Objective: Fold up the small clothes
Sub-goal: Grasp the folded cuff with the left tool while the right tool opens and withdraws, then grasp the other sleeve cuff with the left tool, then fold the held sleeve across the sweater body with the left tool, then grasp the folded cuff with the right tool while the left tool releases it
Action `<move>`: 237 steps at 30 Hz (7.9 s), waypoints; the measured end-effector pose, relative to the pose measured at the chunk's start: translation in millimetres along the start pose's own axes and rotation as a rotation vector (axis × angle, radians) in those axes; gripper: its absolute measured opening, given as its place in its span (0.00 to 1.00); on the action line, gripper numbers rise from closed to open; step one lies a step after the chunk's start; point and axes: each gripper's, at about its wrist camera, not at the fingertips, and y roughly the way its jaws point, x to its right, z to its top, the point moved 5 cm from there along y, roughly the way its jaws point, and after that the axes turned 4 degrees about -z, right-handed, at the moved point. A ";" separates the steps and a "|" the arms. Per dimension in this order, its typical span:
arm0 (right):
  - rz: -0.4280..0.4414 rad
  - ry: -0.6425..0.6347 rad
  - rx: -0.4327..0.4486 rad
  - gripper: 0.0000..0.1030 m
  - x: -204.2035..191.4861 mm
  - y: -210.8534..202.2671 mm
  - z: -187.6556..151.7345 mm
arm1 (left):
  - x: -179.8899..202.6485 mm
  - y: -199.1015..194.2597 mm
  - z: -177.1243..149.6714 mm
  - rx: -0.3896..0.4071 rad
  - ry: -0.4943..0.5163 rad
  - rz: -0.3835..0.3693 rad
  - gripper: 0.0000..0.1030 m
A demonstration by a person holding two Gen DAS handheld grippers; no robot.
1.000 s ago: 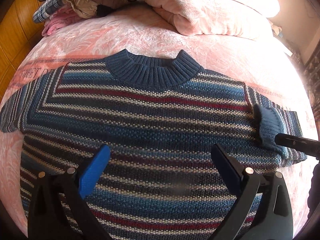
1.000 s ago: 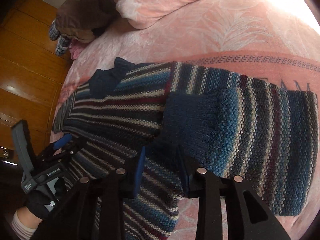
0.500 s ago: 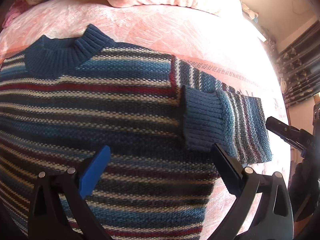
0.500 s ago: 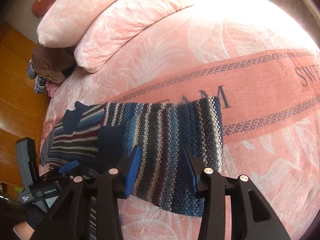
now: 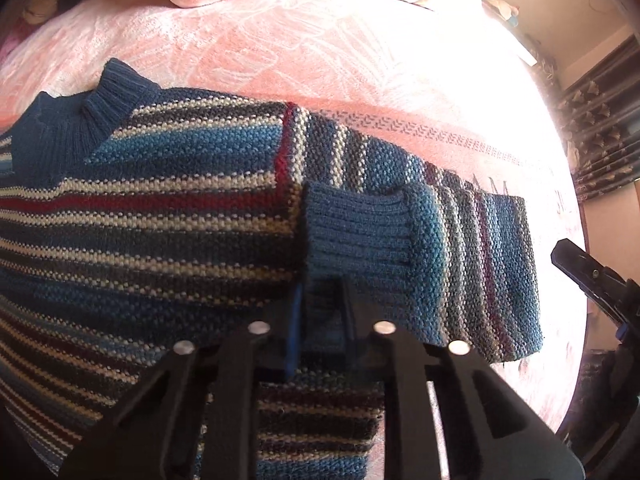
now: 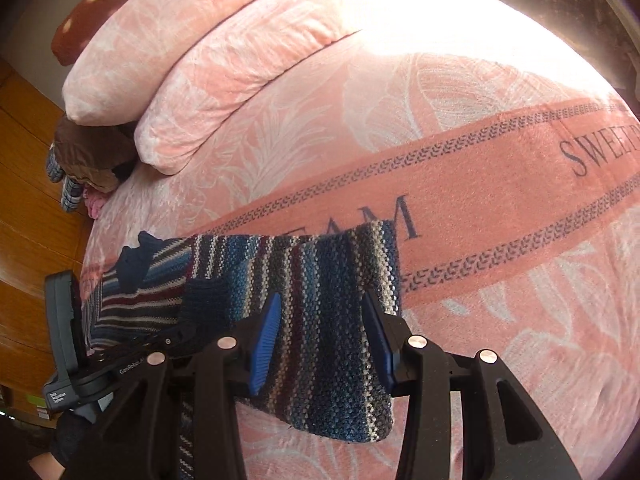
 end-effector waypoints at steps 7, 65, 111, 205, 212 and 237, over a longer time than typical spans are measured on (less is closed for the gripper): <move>-0.016 0.002 -0.037 0.42 -0.2 12.2 -9.4 | -18.8 -64.2 14.5 0.134 0.009 -0.028 0.05; 0.051 -0.248 -0.234 0.38 -149.8 92.9 -82.8 | -241.0 -103.3 1.0 0.125 -0.052 0.155 0.26; -0.030 -0.225 -0.247 0.53 -264.5 75.3 -140.3 | -701.5 -286.7 -91.3 0.431 -0.873 0.099 0.58; 0.178 -0.182 -0.400 0.14 -526.8 201.5 -166.0 | -511.9 -237.7 -15.7 0.308 -0.262 -0.042 0.54; 0.199 -0.277 -0.303 0.13 -530.2 151.4 -140.1 | -507.7 -241.1 -14.3 0.330 -0.243 -0.044 0.54; -0.026 -0.520 -0.144 0.46 -497.7 129.4 -110.9 | -486.3 -214.8 -12.3 0.269 -0.187 0.069 0.54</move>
